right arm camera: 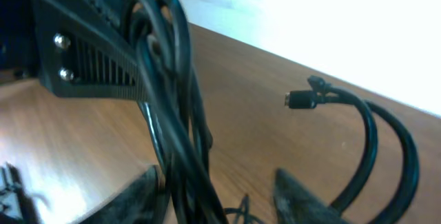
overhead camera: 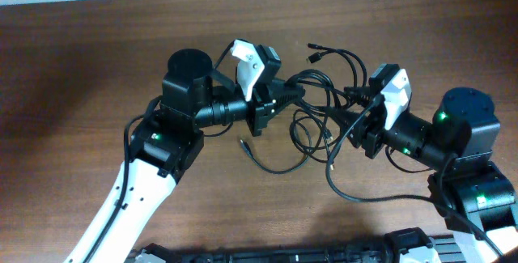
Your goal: Untangle cables
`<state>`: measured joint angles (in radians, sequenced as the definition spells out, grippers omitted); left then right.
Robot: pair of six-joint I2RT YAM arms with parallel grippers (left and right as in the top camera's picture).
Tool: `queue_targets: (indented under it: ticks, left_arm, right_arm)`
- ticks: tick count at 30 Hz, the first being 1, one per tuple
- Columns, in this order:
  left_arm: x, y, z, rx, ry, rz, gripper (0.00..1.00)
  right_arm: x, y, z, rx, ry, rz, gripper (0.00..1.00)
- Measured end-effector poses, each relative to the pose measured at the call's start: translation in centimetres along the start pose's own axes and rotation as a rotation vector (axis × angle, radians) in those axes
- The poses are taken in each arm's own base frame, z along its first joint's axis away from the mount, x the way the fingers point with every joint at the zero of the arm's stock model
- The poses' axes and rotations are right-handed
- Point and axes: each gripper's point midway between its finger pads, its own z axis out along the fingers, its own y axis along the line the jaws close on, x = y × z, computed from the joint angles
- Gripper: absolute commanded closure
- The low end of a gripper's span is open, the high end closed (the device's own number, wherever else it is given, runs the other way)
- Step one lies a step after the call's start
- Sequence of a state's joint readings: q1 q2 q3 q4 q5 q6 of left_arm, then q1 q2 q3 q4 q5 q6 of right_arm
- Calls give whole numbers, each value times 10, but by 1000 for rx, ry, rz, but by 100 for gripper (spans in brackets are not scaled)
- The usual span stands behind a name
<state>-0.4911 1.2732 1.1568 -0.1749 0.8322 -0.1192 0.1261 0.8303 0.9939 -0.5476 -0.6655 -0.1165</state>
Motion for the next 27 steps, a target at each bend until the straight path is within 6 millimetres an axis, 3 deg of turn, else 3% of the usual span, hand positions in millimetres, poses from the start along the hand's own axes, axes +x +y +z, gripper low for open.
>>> queue_targets:
  ticks: [4,14,15,17,19,23,25,27]
  left_arm:
    - [0,-1,0,6,1,8,100]
    - [3,6,0,-32,8,-4,100]
    - [4,8,0,-43,14,-11,100]
    - [8,10,0,-60,25,-26,100]
    - [9,13,0,-78,29,-34,100]
    - [9,12,0,-74,28,-36,100]
    - [9,8,0,-46,31,-33,100]
    - [9,3,0,-20,32,-31,100]
  right_arm:
    - [-2,2,0,-14,-9,-5,93]
    - [-3,7,0,-43,-13,-13,96]
    - [-3,8,0,-43,-13,-13,94]
    - [-3,8,0,-47,-12,-12,78]
    - [-3,8,0,-46,-13,-8,71]
    - [-5,8,0,-46,-21,-23,67]
    - [-7,8,0,-45,-29,-29,75]
    - [-9,8,-1,-45,-35,-32,94]
